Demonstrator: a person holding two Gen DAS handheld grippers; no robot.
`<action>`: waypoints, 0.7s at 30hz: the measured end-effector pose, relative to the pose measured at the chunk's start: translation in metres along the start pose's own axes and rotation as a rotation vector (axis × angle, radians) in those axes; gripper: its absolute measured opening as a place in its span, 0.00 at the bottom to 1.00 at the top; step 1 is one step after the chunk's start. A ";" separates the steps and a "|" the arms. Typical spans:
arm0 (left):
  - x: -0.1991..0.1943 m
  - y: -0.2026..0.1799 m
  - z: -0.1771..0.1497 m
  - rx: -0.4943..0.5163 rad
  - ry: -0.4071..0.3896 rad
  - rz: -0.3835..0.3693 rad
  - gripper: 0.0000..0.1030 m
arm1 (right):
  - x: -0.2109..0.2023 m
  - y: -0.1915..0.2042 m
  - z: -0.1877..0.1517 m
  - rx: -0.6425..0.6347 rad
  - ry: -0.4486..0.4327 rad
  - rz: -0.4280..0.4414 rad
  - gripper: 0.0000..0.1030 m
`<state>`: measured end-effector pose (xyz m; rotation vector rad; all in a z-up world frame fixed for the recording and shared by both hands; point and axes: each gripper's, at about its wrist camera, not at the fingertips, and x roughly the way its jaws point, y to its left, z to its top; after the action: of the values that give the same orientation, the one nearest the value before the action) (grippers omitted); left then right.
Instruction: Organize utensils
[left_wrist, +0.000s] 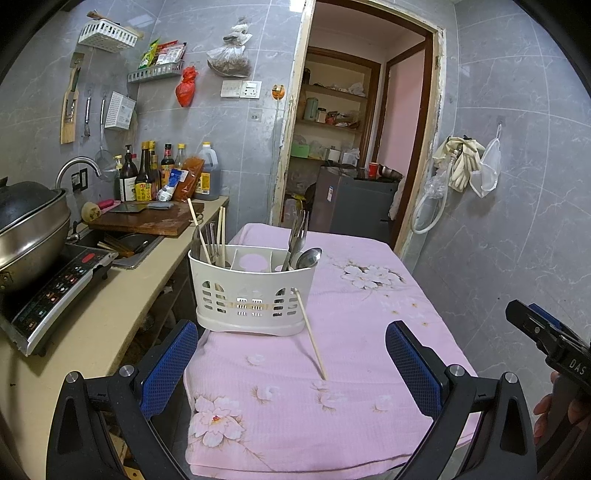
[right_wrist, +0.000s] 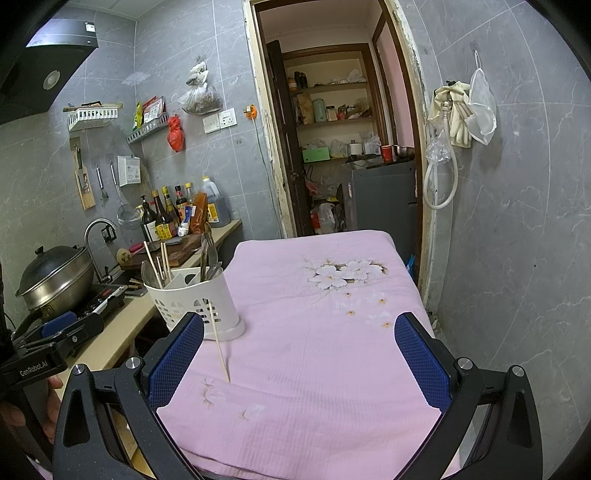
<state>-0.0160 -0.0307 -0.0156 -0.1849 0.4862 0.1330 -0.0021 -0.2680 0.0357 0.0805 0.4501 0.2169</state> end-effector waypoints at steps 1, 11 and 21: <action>0.000 0.000 -0.001 0.000 0.000 0.000 0.99 | 0.000 0.000 0.000 0.000 0.000 0.000 0.99; 0.000 0.000 -0.003 0.000 0.001 -0.003 0.99 | 0.000 0.001 -0.001 0.001 0.004 -0.001 0.99; 0.001 -0.003 -0.009 -0.003 0.016 -0.002 0.99 | -0.003 0.008 -0.008 0.000 0.008 -0.002 0.99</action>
<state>-0.0189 -0.0358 -0.0236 -0.1899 0.5018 0.1303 -0.0095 -0.2601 0.0311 0.0791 0.4583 0.2154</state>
